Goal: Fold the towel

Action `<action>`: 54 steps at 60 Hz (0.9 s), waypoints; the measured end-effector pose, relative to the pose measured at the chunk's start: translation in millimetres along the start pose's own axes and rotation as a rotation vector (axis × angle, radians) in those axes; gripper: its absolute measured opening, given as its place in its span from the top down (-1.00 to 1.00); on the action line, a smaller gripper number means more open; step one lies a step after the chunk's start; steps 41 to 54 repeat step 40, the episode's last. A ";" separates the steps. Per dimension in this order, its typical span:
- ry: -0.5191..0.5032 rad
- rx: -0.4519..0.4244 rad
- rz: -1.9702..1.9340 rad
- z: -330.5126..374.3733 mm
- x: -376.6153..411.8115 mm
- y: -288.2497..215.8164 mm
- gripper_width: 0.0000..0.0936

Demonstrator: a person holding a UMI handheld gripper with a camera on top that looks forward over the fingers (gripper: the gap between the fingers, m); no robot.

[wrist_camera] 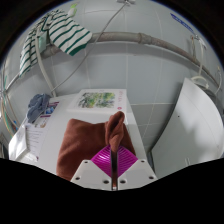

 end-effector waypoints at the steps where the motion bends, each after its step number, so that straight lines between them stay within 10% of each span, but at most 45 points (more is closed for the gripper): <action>1: 0.008 0.000 0.002 0.4 -0.1 0.9 0.90; 4: 0.049 0.004 0.012 4.8 -1.5 1.6 0.70; 12: 0.153 -0.081 0.041 45.9 -8.5 -13.0 -0.85; 54: 0.094 -0.141 -0.130 244.5 53.5 64.1 -0.81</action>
Point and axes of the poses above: the point between the fingertips, and its own axes, seen from behind it with the camera up: x to the left, y down, z backward, against the way the camera looks, the point moved 6 cm from there along z, backward, against the way the camera looks, and after that the axes turned 2 degrees about y, right-handed, at the moved point
